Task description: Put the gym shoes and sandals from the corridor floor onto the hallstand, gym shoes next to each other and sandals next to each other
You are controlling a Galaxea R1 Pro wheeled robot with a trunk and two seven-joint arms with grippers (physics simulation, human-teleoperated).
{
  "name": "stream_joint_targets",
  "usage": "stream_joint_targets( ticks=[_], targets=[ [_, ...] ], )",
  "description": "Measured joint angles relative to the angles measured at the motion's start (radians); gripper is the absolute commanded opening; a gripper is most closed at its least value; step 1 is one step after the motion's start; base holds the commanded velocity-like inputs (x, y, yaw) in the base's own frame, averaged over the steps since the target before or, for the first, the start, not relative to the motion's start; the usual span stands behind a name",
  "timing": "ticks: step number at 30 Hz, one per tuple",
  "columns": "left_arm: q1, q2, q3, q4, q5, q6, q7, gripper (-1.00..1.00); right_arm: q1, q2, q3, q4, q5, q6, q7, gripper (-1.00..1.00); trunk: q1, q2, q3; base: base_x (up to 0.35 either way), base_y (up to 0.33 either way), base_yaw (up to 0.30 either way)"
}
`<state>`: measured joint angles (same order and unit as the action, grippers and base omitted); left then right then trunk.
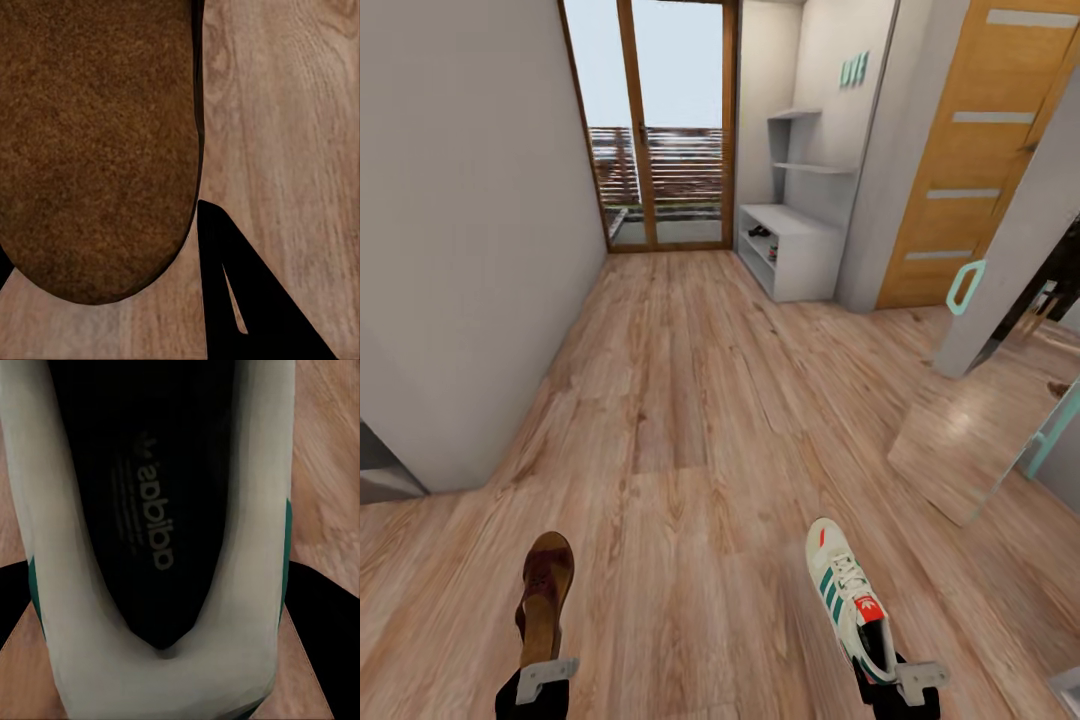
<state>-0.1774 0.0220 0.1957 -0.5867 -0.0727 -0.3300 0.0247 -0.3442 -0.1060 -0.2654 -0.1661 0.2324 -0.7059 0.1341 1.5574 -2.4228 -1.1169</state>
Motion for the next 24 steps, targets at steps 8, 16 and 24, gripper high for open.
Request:
stream_joint_targets(
  ticks=[8,16,24],
  targets=[
    [0.0,0.0,0.0,0.0,0.0,0.0,0.0,-1.0,0.0,0.0,0.0,0.001,0.001,0.0,0.0,-1.0,0.0,0.0,0.0,0.339,0.0,0.0],
    [0.0,0.0,0.0,0.0,0.0,0.0,0.0,-1.0,0.0,0.0,0.0,0.001,0.002,0.0,0.0,-1.0,0.0,0.0,0.0,0.339,0.0,0.0],
    [0.0,0.0,0.0,0.0,0.0,0.0,0.0,-1.0,0.0,0.0,0.0,0.001,0.002,0.0,0.0,-1.0,0.0,0.0,0.0,0.339,0.0,0.0]
  ],
)
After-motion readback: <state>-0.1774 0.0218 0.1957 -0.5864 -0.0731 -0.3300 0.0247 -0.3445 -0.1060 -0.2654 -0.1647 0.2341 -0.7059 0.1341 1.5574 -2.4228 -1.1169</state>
